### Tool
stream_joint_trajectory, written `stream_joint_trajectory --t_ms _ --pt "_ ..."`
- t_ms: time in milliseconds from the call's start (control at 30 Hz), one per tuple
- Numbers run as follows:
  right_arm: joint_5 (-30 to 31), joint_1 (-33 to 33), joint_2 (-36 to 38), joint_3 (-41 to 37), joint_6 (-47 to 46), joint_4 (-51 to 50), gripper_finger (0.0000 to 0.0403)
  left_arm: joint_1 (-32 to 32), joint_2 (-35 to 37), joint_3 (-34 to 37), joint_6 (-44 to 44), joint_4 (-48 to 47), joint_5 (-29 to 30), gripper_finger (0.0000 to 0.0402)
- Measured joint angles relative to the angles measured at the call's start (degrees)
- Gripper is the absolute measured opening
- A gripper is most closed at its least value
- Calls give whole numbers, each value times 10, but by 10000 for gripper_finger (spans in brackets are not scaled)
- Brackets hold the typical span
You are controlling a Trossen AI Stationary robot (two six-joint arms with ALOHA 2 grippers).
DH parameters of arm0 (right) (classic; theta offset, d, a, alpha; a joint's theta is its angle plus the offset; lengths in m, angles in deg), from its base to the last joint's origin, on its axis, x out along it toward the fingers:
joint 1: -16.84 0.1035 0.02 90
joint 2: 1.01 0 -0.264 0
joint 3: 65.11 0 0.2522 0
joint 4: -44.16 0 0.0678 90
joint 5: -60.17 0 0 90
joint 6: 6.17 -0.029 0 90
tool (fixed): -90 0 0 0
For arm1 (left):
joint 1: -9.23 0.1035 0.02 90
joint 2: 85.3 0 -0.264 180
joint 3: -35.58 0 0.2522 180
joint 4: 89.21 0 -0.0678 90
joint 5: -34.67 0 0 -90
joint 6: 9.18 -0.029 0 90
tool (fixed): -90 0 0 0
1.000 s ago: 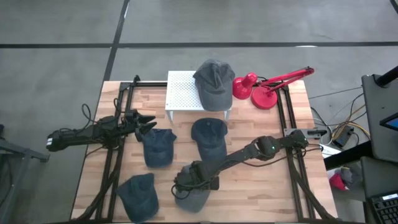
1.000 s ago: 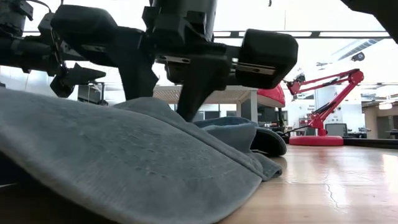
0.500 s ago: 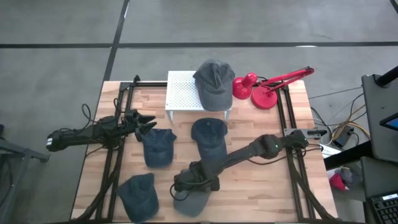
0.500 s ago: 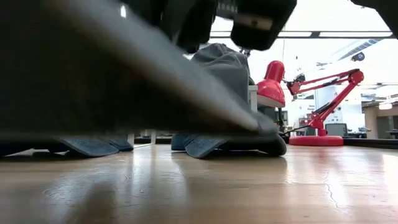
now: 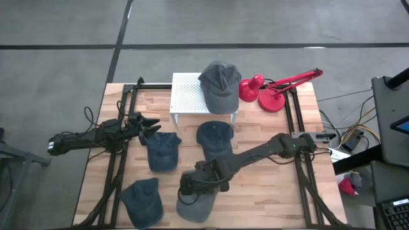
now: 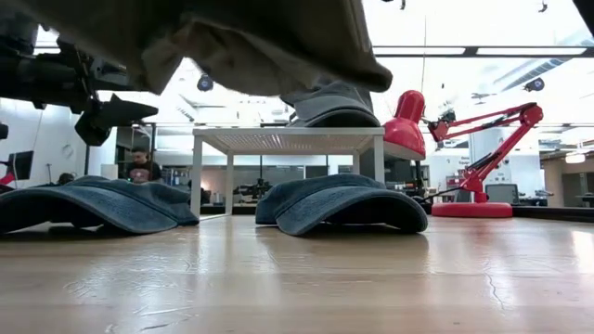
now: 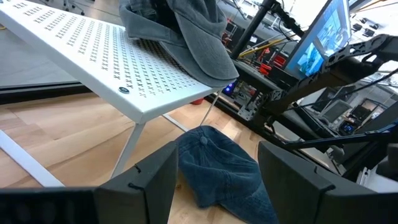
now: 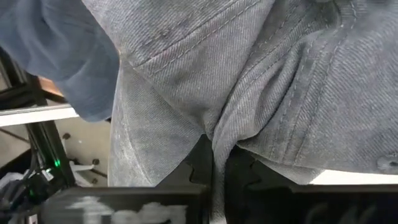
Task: Pick & Place hat
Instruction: Put the gray cap on the shelf
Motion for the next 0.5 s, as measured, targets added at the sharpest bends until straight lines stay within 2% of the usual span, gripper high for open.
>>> stream_joint_trajectory --t_ms 500 --pt "163 3 92 0 151 -126 9 0 0 0 0 0 0 223"
